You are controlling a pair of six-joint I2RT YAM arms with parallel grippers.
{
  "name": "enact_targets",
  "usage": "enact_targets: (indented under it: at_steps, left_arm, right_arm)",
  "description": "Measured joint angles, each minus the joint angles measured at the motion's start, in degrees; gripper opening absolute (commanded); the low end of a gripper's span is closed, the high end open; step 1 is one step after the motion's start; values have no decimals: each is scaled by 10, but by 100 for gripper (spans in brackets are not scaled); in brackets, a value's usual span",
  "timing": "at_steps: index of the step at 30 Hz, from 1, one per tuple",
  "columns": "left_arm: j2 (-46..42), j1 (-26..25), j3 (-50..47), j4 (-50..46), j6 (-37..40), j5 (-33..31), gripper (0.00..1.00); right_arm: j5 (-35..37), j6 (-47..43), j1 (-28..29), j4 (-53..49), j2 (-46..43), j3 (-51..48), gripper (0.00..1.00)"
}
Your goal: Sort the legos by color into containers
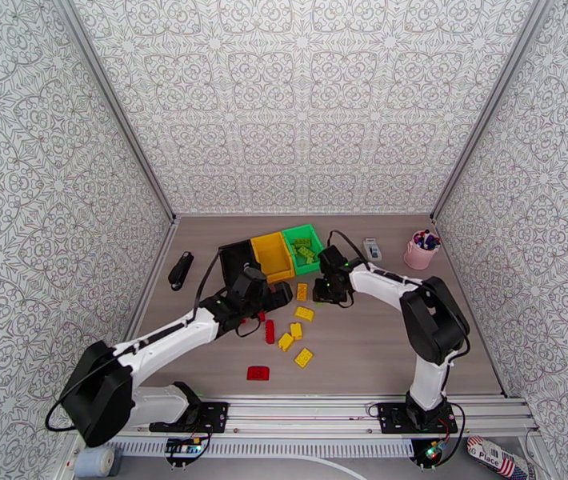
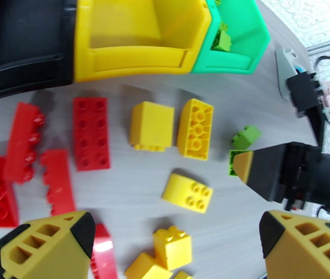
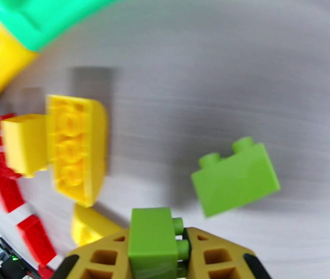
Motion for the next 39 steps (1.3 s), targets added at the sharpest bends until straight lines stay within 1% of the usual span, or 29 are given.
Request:
enact_targets:
  at_steps: [6, 10, 12, 15, 19, 24, 29, 32, 39]
  left_arm:
    - [55, 31, 47, 40, 0, 51, 99]
    - [73, 47, 96, 51, 0, 68, 99]
    - [76, 50, 114, 54, 0, 71, 99]
    - [76, 50, 127, 58, 0, 74, 99]
    - [76, 49, 127, 59, 0, 75, 99]
    - [62, 45, 116, 57, 0, 73, 99]
    - [42, 42, 104, 45, 0, 63, 99]
    - [35, 35, 102, 33, 1, 53, 99]
    - [26, 16, 100, -4, 16, 23, 99]
  right_arm:
    - [-40, 7, -38, 2, 3, 63, 24]
    - [-69, 21, -57, 12, 32, 132, 25]
    - [-82, 28, -64, 14, 57, 173, 26]
    - [-95, 40, -72, 15, 105, 237, 32]
    - [-106, 52, -78, 5, 167, 321, 45]
    - [-114, 56, -79, -18, 210, 389, 55]
    - [-120, 46, -79, -34, 210, 391, 64]
    - [-120, 36, -79, -34, 191, 360, 67]
    - [-108, -2, -79, -41, 80, 242, 75]
